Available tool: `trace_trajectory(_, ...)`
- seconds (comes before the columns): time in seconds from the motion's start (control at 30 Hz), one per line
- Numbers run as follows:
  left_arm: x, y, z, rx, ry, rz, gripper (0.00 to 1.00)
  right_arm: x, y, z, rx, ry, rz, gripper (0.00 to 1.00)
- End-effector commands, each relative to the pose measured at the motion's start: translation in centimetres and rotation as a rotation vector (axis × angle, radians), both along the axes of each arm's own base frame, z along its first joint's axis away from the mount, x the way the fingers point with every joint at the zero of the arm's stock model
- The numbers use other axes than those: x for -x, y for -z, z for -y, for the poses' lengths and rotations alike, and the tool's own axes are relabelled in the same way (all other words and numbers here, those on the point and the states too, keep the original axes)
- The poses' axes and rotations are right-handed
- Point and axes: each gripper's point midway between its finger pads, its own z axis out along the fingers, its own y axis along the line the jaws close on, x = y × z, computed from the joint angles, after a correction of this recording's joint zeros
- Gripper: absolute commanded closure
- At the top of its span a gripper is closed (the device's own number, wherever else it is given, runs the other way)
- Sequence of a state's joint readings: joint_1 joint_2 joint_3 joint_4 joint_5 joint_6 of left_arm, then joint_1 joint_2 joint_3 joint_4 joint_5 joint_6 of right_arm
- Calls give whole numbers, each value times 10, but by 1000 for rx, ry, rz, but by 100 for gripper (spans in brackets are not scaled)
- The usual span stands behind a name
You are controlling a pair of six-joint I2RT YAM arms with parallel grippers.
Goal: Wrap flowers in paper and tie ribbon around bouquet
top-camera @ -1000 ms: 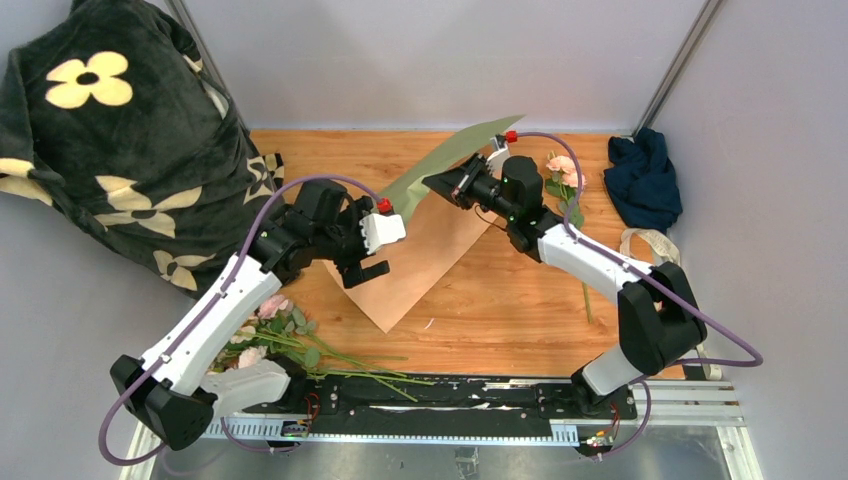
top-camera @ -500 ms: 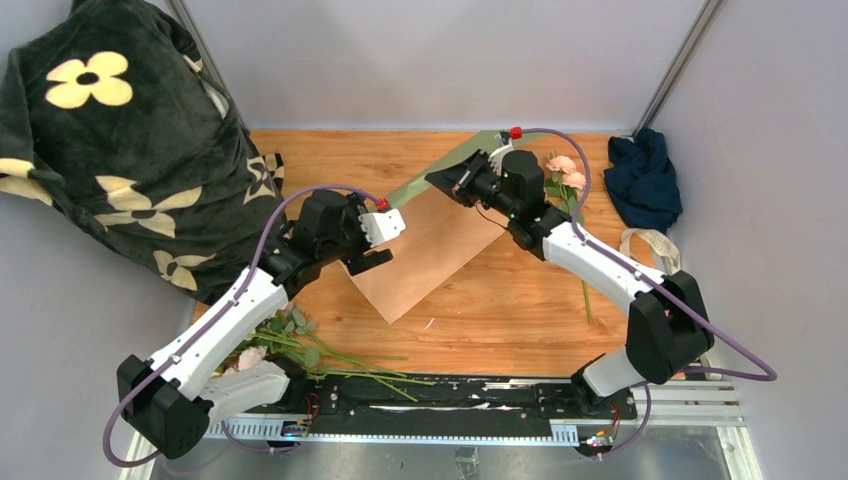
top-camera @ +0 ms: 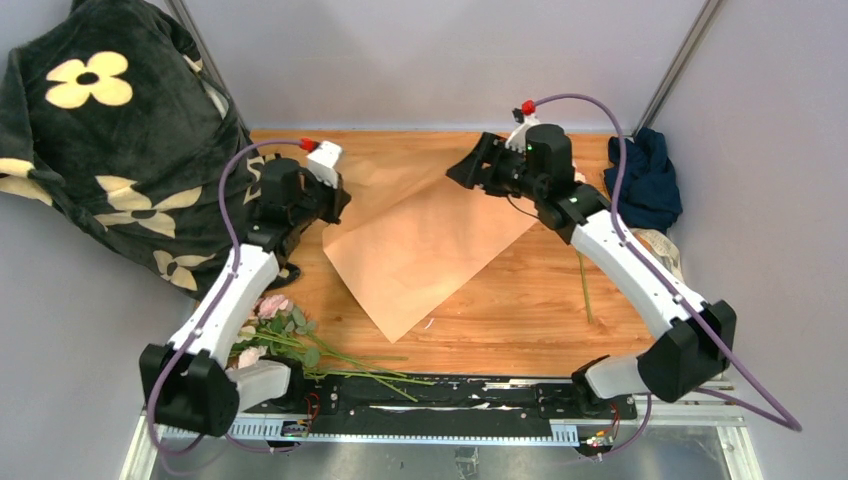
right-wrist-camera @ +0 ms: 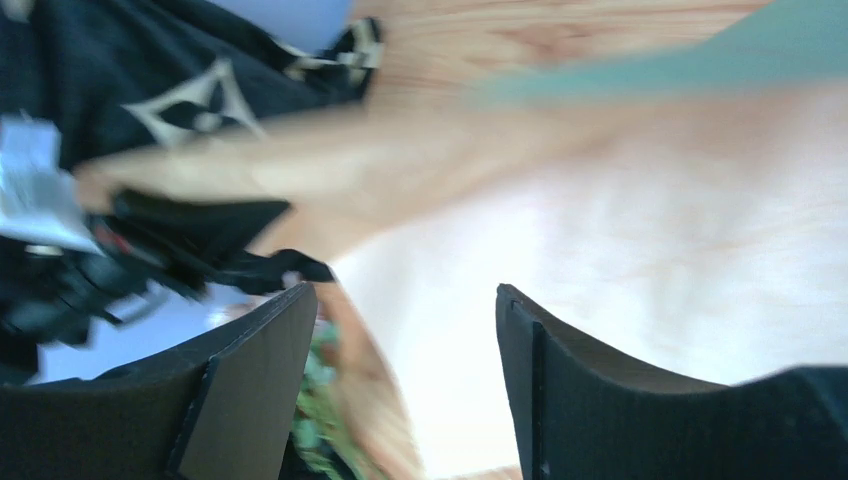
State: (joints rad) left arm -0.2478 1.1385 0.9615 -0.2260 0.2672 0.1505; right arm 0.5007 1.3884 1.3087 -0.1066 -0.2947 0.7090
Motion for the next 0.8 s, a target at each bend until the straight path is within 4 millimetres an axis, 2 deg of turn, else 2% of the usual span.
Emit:
trace_trajectory(0.0,-22,30,-15,411,-113,-275,100,21,61,65,367,17,-36,24)
trace_trajectory(0.03,-27,43,-22,461,-150,-332,100,23,70,72,404,23,-44,23)
trace_trajectory(0.07,-35,64,-37,503,-208,-403,100,25,78,81,434,25,-53,22)
trace_trajectory(0.17,-45,113,-56,591,-337,-580,100,27,105,107,505,66,-123,22)
trace_trajectory(0.27,-47,156,-67,633,-450,-725,100,26,131,140,573,136,-201,23)
trace_trajectory(0.33,-42,176,-67,643,-492,-783,100,24,154,164,632,188,-257,25)
trace_trajectory(0.43,-30,189,-62,636,-511,-799,100,25,186,184,719,207,-336,25)
trace_trajectory(0.5,-22,192,-55,606,-506,-800,100,22,207,189,745,199,-392,27)
trace_trajectory(0.57,-17,191,-53,599,-515,-803,100,19,227,189,763,170,-451,32)
trace_trajectory(0.7,-13,189,-61,591,-592,-754,100,4,260,182,776,119,-540,37)
trace_trajectory(0.77,-13,186,-70,587,-650,-716,100,-4,264,184,799,119,-550,39)
